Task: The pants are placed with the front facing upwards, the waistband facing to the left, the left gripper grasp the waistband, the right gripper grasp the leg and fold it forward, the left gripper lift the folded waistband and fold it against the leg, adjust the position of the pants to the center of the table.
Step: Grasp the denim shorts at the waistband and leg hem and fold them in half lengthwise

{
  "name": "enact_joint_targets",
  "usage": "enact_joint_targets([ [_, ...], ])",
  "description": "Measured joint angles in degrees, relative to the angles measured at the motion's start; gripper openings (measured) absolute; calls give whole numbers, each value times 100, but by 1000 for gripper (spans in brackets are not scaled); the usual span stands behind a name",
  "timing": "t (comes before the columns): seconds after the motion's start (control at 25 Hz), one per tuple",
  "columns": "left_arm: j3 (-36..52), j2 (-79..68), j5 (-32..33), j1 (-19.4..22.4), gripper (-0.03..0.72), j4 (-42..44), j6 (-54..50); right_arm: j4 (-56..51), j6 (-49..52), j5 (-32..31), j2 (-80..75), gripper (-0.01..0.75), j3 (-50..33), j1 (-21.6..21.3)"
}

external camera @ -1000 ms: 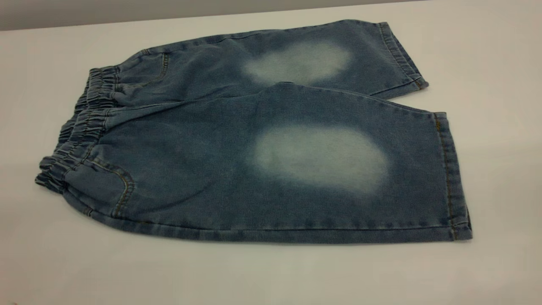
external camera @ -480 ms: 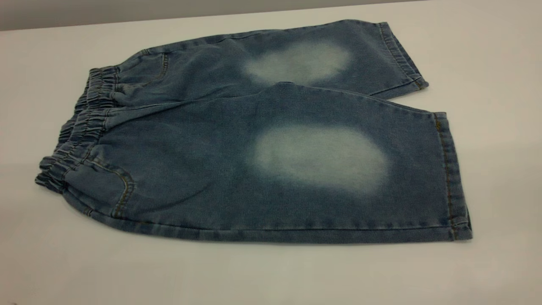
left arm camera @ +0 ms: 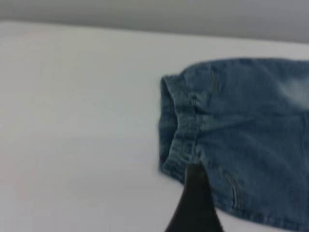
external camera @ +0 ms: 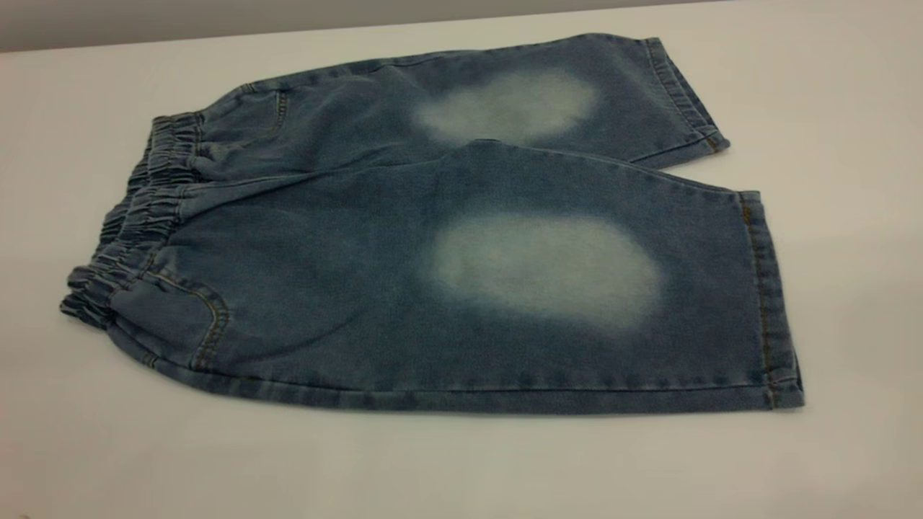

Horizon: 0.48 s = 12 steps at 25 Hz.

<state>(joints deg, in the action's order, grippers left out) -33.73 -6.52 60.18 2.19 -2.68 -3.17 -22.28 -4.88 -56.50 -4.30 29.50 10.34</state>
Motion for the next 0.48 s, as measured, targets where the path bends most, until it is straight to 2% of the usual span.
enact_joint_targets([
  [0.2,-181,-1215,8,0,502,-16,-12,-250,5,485,-1028,372,0,-5],
  [0.48,-186,-2917,-699,0,498,-182,-46,-799,-345,553,-2800,372,0,-5],
])
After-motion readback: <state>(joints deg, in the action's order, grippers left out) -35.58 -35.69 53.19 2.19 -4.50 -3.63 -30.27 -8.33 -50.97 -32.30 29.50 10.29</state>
